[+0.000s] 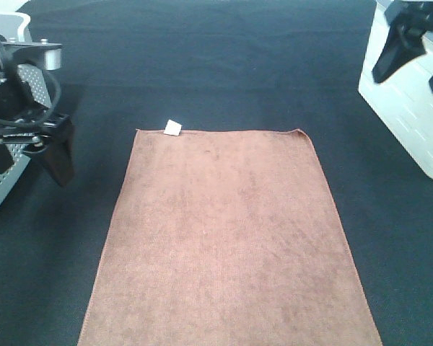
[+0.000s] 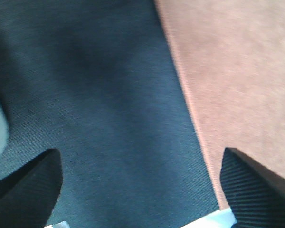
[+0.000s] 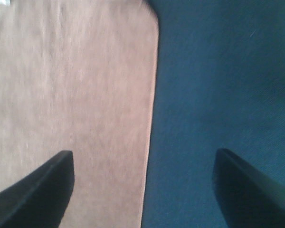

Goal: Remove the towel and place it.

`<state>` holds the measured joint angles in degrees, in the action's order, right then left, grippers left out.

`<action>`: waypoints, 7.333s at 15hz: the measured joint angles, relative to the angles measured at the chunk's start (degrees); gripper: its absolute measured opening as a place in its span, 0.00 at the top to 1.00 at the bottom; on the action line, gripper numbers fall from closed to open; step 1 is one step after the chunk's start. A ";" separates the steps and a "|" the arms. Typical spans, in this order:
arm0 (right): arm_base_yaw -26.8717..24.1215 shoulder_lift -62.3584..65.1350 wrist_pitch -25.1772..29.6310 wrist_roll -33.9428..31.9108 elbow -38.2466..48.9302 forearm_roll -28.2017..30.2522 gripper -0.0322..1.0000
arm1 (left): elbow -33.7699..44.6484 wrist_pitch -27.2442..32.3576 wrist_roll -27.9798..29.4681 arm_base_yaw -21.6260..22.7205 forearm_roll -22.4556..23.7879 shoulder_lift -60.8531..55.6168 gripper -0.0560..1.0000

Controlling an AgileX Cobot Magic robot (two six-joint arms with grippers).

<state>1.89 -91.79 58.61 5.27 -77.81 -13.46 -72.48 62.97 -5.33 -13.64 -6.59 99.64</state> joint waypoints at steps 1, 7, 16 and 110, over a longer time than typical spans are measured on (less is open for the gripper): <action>-0.11 0.00 1.26 -0.40 -0.17 -0.06 0.26 | 0.00 0.00 0.11 0.34 0.23 0.00 0.15; -0.17 -6.42 7.28 1.60 -5.16 0.00 0.17 | -9.45 -3.32 0.00 0.46 -0.11 5.73 0.15; -0.23 -17.82 0.63 5.10 -14.15 -3.50 0.17 | -28.25 -1.95 0.97 0.69 -2.29 18.16 0.15; 5.67 -62.11 -41.77 7.51 -49.27 0.40 0.35 | -68.01 -45.72 -2.64 -2.69 1.55 60.79 0.28</action>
<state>7.56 -153.90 16.84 12.78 -127.08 -13.06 -140.49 17.25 -7.96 -16.33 -5.04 160.43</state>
